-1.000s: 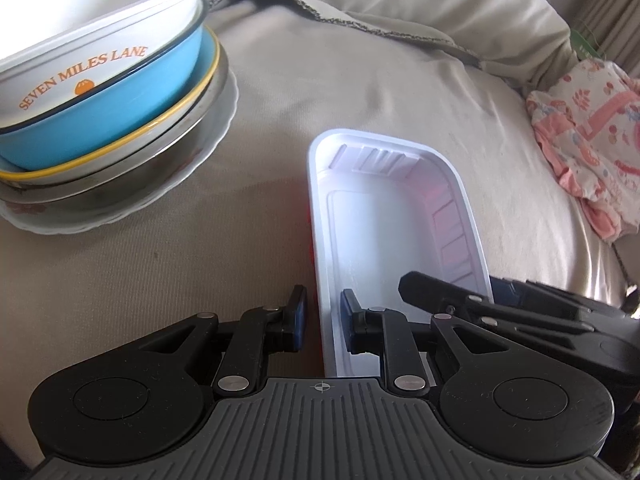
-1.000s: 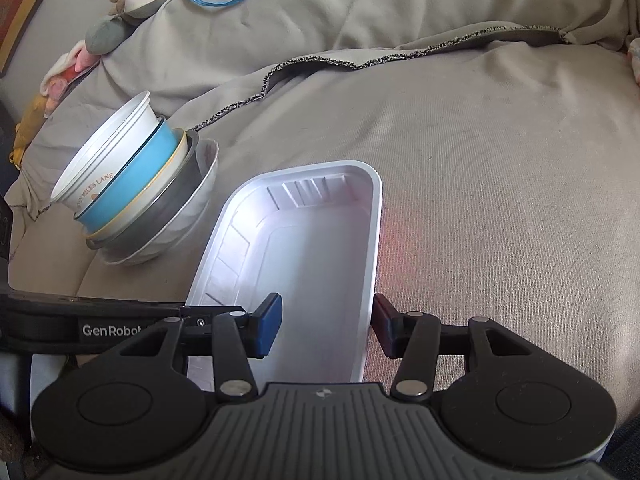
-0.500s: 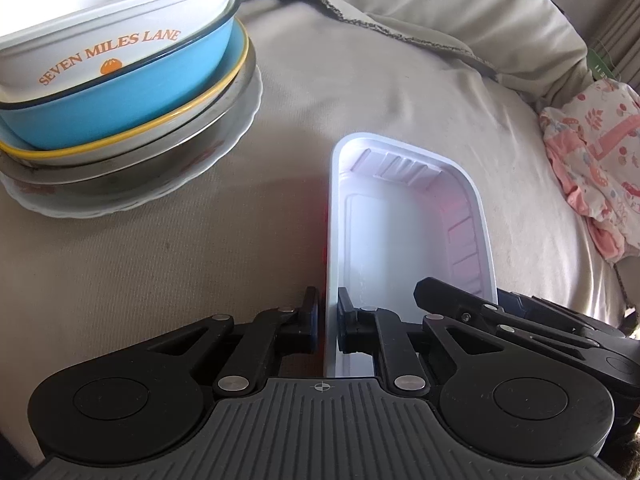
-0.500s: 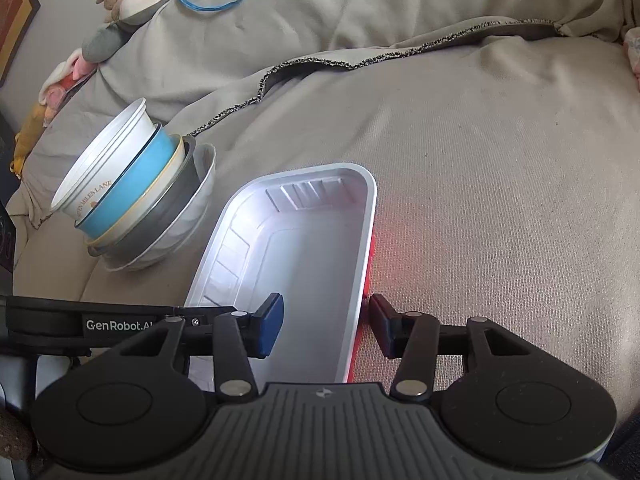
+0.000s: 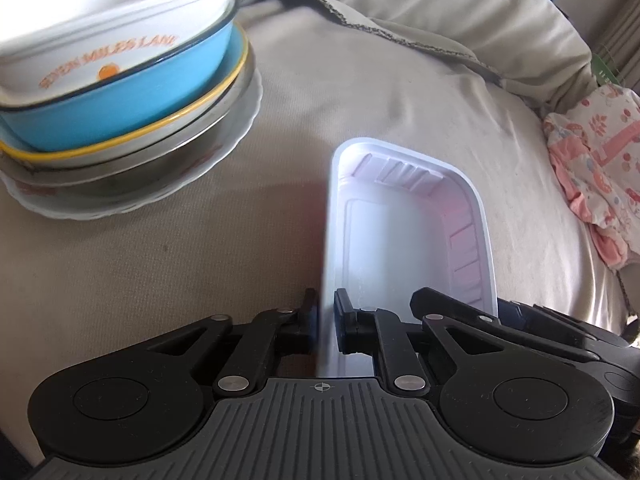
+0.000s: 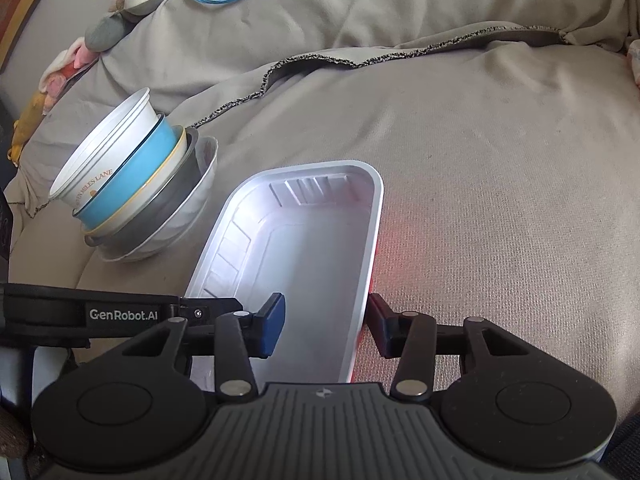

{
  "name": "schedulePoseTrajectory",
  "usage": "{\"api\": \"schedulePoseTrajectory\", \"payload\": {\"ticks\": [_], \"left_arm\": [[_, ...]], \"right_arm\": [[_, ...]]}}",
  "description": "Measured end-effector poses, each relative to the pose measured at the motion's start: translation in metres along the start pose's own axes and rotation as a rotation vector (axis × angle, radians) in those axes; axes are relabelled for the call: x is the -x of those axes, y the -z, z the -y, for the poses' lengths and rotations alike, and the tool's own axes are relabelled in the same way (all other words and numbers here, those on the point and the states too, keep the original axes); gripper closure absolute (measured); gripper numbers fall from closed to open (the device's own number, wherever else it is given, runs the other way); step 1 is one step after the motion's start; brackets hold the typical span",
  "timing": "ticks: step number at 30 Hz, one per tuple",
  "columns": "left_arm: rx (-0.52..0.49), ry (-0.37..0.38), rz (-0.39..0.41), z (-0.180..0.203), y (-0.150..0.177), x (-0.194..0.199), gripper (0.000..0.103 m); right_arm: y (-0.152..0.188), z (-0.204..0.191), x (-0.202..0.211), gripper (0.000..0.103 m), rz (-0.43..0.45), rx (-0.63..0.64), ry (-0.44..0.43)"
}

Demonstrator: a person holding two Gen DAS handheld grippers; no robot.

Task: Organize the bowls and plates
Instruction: 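Close the left tool on the foil tray rim, then lift the foil tray with the left tool over the bowl stack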

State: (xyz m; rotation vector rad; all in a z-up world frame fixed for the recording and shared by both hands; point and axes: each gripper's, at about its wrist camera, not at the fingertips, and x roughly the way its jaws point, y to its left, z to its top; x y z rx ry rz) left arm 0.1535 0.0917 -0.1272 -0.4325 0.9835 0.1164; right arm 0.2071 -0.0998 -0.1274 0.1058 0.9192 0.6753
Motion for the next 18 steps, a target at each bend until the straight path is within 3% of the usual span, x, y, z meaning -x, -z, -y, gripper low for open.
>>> {"api": "schedulePoseTrajectory", "payload": {"ticks": [5, 12, 15, 18], "left_arm": [[-0.013, 0.076, 0.058, 0.008, -0.010, 0.026, 0.087], [-0.050, 0.150, 0.335, 0.002, -0.045, 0.149, 0.086], [-0.030, 0.139, 0.418, -0.021, -0.058, 0.193, 0.086], [-0.018, 0.098, 0.462, -0.049, -0.066, 0.218, 0.086]], "right_arm": [[-0.015, -0.006, 0.023, 0.062, 0.043, -0.019, 0.032], [-0.070, -0.066, 0.106, 0.063, 0.255, 0.133, -0.016], [-0.096, -0.103, 0.119, 0.063, 0.293, 0.183, -0.063], [-0.115, -0.134, 0.106, 0.063, 0.284, 0.226, -0.125]]}}
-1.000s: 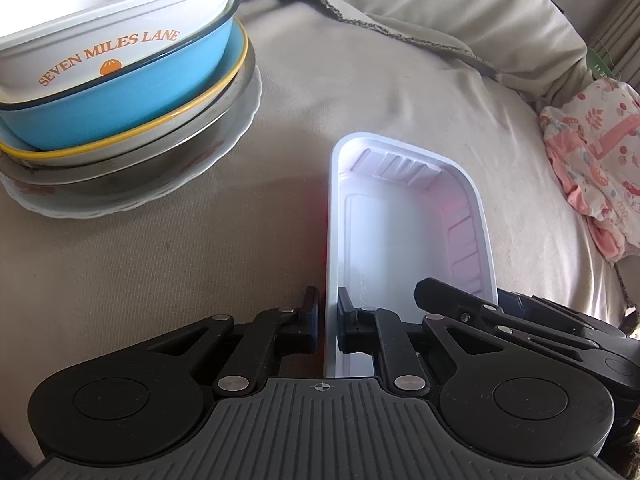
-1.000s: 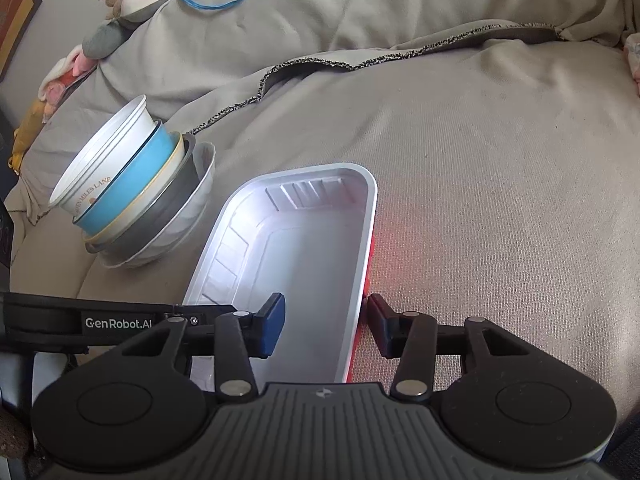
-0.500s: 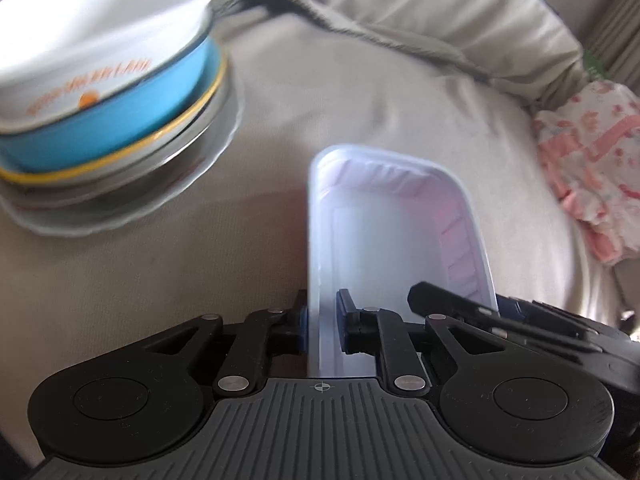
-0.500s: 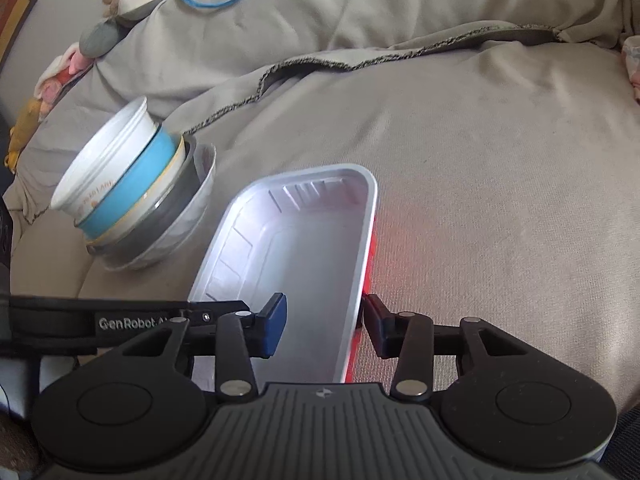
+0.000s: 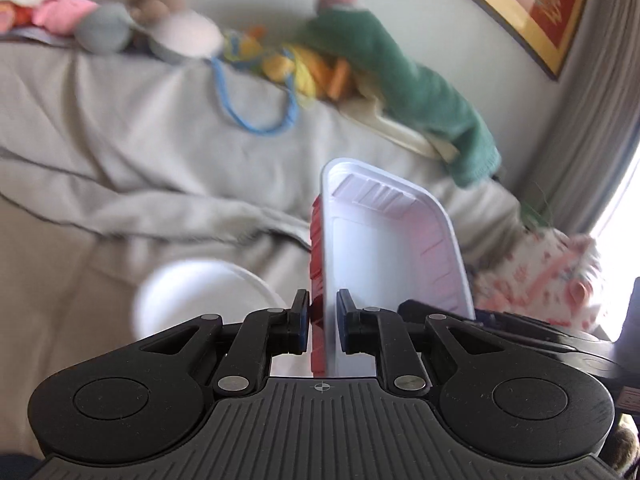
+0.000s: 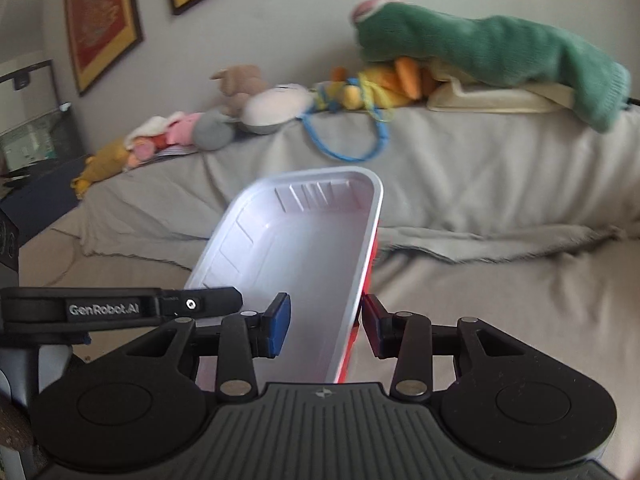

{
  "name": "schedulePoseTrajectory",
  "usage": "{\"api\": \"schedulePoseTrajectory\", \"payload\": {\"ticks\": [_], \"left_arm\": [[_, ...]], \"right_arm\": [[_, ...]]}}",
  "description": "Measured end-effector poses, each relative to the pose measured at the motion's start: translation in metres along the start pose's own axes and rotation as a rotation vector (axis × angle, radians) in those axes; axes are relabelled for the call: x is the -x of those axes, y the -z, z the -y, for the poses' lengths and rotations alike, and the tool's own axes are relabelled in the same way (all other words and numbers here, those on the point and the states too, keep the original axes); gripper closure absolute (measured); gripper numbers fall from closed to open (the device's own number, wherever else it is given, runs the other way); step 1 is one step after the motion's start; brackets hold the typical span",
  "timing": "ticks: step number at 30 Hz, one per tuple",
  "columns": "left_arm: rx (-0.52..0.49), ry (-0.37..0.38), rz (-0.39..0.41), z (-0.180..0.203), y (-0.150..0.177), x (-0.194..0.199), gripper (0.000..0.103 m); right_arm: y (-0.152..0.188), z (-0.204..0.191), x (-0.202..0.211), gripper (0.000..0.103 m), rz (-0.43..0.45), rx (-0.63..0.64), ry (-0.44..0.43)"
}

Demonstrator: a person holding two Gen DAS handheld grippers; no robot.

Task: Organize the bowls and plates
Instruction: 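Lift the foil tray with the left tool over the bowl stack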

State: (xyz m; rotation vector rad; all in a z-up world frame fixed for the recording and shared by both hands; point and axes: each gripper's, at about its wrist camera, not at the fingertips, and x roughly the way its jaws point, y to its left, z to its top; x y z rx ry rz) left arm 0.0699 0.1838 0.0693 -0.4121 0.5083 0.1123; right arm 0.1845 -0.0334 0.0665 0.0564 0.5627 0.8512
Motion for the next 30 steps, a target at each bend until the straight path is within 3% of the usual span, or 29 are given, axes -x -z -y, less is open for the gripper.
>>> {"api": "schedulePoseTrajectory", "payload": {"ticks": [5, 10, 15, 17, 22, 30], "left_arm": [[0.080, -0.062, -0.028, -0.049, -0.005, -0.015, 0.085], [0.211, -0.063, -0.102, -0.099, 0.005, -0.052, 0.085], [0.240, -0.039, -0.043, -0.115, 0.009, -0.069, 0.083], [0.248, -0.022, -0.008, -0.118, 0.008, -0.072, 0.082], [0.304, -0.005, -0.019, -0.133, 0.009, -0.072, 0.082], [0.368, 0.021, 0.023, -0.143, 0.011, -0.044, 0.083]], "right_arm": [[-0.005, -0.029, -0.063, 0.063, -0.081, 0.013, -0.050], [0.011, -0.042, -0.114, 0.063, -0.170, 0.033, -0.035], [0.016, -0.037, -0.148, 0.063, -0.223, 0.008, 0.001], [0.016, -0.034, -0.157, 0.063, -0.230, 0.003, 0.020], [0.013, -0.029, -0.167, 0.063, -0.237, 0.008, 0.042], [0.012, -0.033, -0.153, 0.063, -0.227, -0.003, 0.018]]}}
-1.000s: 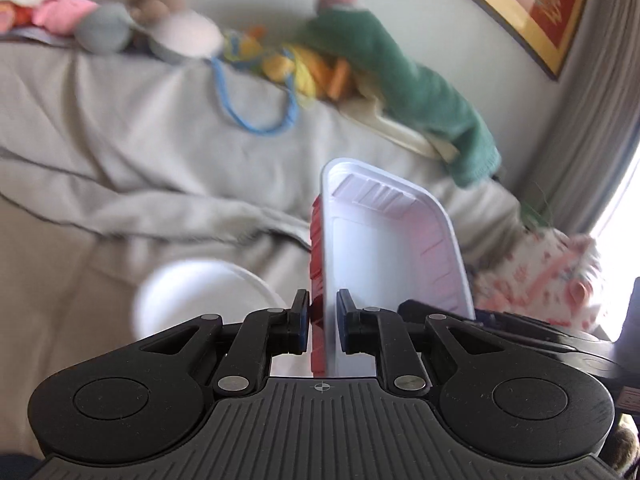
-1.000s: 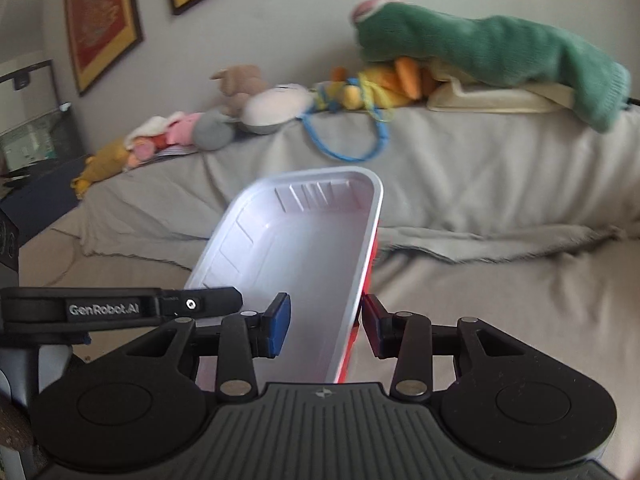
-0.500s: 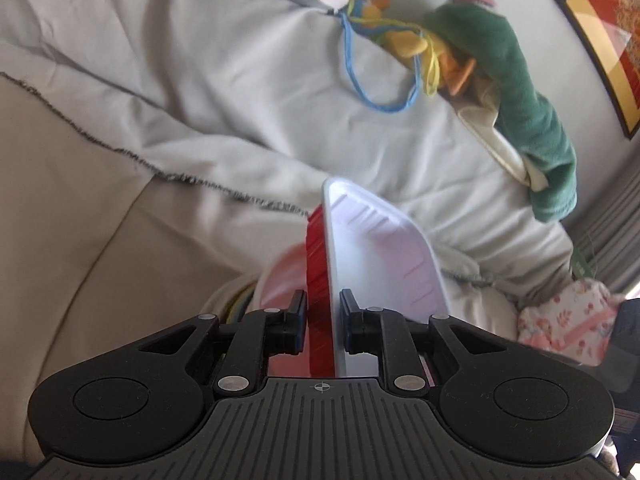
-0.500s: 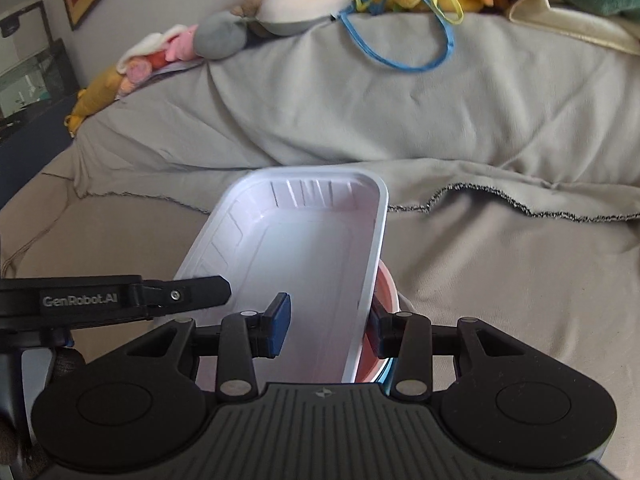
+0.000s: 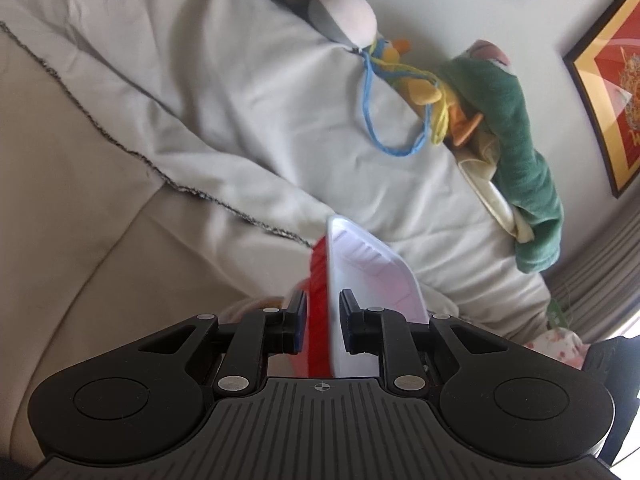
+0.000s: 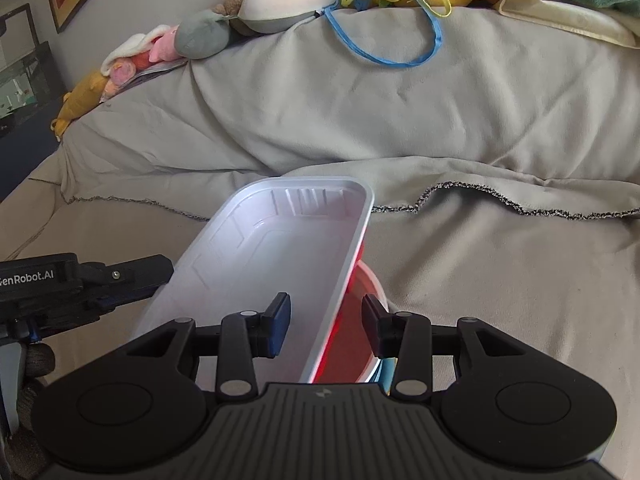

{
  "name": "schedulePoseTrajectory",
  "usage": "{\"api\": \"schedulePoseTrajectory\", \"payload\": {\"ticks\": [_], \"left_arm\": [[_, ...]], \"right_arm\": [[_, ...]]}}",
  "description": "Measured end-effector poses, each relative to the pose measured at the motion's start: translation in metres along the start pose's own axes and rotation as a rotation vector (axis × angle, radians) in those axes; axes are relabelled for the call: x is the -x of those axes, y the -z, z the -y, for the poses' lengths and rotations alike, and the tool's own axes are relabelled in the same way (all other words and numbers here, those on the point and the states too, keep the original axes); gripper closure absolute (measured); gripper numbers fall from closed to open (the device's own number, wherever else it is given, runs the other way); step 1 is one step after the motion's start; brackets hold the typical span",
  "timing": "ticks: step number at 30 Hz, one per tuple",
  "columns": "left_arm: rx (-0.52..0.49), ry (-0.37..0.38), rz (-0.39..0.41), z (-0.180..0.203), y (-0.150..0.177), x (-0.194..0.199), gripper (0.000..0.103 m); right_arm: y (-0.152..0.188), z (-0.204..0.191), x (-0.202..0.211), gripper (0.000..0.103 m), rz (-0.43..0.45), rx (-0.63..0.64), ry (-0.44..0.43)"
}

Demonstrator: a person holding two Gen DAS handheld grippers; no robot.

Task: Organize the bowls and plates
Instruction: 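Lift the foil tray with the left tool over the bowl stack, then lower the foil tray with the left tool into the white cup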

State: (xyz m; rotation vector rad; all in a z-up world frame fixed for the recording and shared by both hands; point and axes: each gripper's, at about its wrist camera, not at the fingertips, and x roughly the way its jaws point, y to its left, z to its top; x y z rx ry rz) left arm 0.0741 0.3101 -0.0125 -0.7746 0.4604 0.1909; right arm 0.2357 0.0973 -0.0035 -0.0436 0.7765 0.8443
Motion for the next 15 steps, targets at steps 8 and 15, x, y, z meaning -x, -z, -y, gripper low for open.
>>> {"api": "schedulePoseTrajectory", "payload": {"ticks": [8, 15], "left_arm": [[-0.037, 0.038, -0.049, 0.016, 0.015, 0.012, 0.081], [-0.058, -0.053, -0.031, 0.014, 0.019, 0.009, 0.082]], "right_arm": [[0.010, -0.015, 0.023, 0.060, 0.018, 0.050, 0.003], [0.021, -0.011, 0.020, 0.060, -0.014, 0.037, 0.009]]}}
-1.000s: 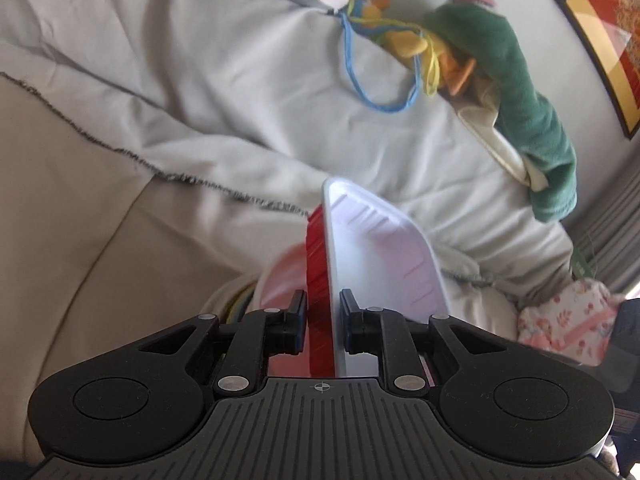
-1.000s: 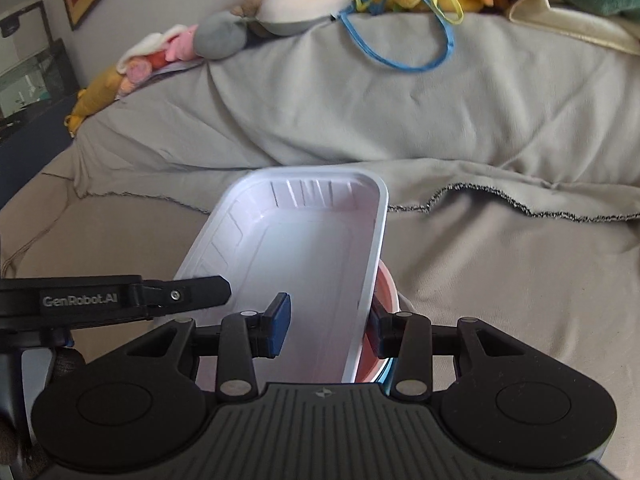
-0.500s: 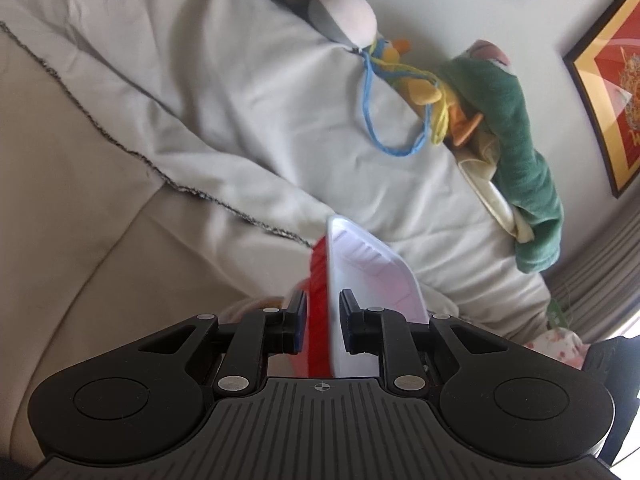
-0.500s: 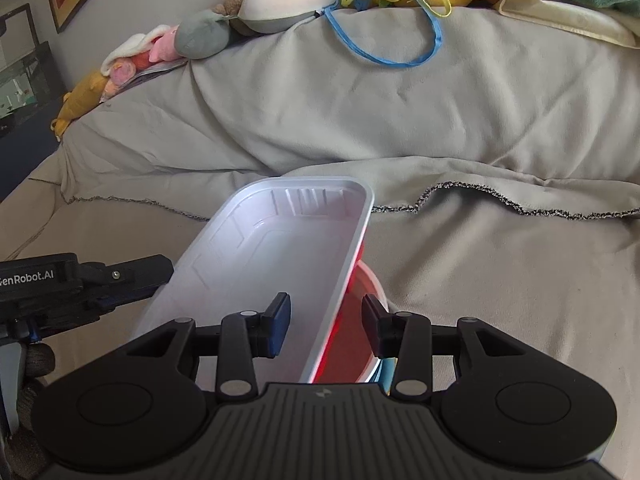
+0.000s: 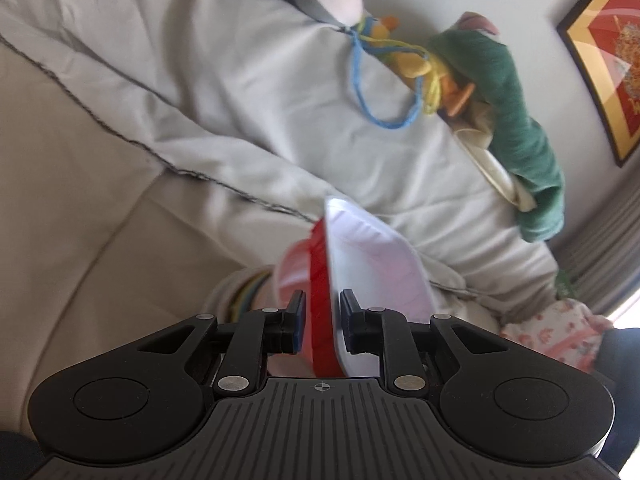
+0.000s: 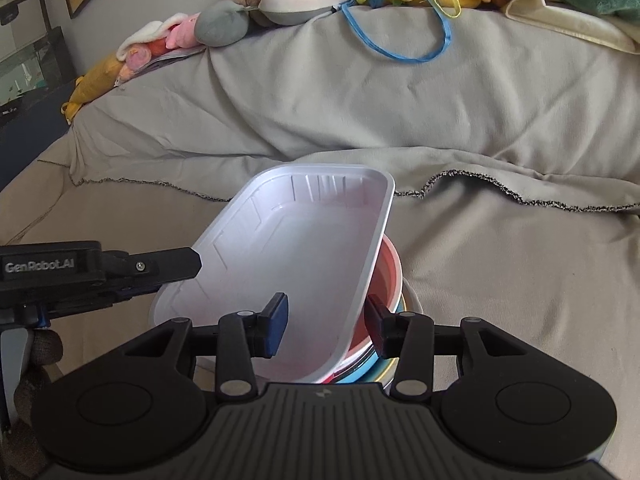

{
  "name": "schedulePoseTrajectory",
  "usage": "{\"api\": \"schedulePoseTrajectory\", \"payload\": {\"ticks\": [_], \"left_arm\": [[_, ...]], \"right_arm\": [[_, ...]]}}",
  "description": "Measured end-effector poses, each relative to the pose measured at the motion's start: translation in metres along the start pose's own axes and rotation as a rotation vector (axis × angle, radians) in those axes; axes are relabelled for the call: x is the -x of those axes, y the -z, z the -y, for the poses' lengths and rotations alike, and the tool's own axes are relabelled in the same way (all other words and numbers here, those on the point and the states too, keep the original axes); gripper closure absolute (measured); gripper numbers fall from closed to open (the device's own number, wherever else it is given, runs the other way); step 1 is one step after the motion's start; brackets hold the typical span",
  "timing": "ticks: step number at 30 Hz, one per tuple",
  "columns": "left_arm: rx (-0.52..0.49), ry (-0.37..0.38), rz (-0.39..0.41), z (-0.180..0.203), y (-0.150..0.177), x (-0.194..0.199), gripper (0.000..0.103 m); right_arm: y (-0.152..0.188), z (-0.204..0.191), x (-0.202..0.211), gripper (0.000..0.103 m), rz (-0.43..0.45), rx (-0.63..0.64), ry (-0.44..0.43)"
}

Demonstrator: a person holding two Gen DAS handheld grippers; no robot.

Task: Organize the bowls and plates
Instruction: 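Lower the foil tray with the left tool into the white cup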

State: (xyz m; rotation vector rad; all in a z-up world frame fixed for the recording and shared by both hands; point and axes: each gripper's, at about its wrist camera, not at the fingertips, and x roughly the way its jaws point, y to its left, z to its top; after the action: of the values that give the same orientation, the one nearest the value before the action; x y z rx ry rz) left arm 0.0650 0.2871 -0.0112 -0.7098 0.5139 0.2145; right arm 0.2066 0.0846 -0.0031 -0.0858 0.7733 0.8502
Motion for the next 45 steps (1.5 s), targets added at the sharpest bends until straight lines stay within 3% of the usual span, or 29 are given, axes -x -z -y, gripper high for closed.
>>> {"api": "schedulePoseTrajectory", "payload": {"ticks": [20, 28, 34, 45], "left_arm": [[-0.004, -0.005, -0.039, -0.003, 0.005, -0.006, 0.082], [0.054, 0.041, 0.031, -0.008, -0.001, 0.011, 0.082], [0.080, 0.091, -0.034, -0.007, 0.002, 0.001, 0.083], [0.071, 0.090, -0.048, -0.004, 0.006, -0.001, 0.083]], "right_arm": [[0.006, -0.002, 0.002, 0.062, 0.009, 0.028, 0.024], [0.005, 0.009, 0.005, 0.062, 0.015, -0.005, 0.058], [0.003, 0.006, 0.009, 0.062, 0.029, -0.020, -0.008], [0.002, -0.001, 0.010, 0.060, 0.047, 0.012, 0.012]]}}
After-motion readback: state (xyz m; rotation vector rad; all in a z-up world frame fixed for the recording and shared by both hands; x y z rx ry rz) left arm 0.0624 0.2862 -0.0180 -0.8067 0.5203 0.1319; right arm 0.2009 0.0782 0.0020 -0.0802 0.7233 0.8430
